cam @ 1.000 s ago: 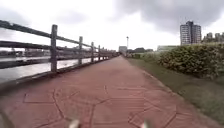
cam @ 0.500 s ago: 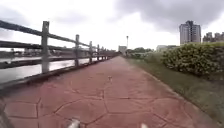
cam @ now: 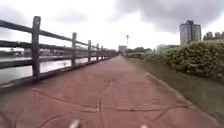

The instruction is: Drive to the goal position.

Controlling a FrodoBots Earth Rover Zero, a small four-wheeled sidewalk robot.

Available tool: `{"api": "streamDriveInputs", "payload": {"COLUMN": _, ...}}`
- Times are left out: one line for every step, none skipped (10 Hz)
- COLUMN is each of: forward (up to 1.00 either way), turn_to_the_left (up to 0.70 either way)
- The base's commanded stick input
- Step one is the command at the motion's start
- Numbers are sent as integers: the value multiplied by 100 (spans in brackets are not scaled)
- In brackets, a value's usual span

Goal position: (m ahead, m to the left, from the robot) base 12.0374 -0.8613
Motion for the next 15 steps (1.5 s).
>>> {"api": "streamDriveInputs", "payload": {"forward": 70, "turn_to_the_left": 0}}
{"api": "streamDriveInputs", "payload": {"forward": 70, "turn_to_the_left": 0}}
{"api": "streamDriveInputs", "payload": {"forward": 70, "turn_to_the_left": 0}}
{"api": "streamDriveInputs", "payload": {"forward": 70, "turn_to_the_left": 0}}
{"api": "streamDriveInputs", "payload": {"forward": 70, "turn_to_the_left": 0}}
{"api": "streamDriveInputs", "payload": {"forward": 70, "turn_to_the_left": 0}}
{"api": "streamDriveInputs", "payload": {"forward": 70, "turn_to_the_left": 0}}
{"api": "streamDriveInputs", "payload": {"forward": 70, "turn_to_the_left": 0}}
{"api": "streamDriveInputs", "payload": {"forward": 70, "turn_to_the_left": 0}}
{"api": "streamDriveInputs", "payload": {"forward": 70, "turn_to_the_left": 0}}
{"api": "streamDriveInputs", "payload": {"forward": 70, "turn_to_the_left": 0}}
{"api": "streamDriveInputs", "payload": {"forward": 70, "turn_to_the_left": 0}}
{"api": "streamDriveInputs", "payload": {"forward": 70, "turn_to_the_left": 0}}
{"api": "streamDriveInputs", "payload": {"forward": 70, "turn_to_the_left": 0}}
{"api": "streamDriveInputs", "payload": {"forward": 70, "turn_to_the_left": 0}}
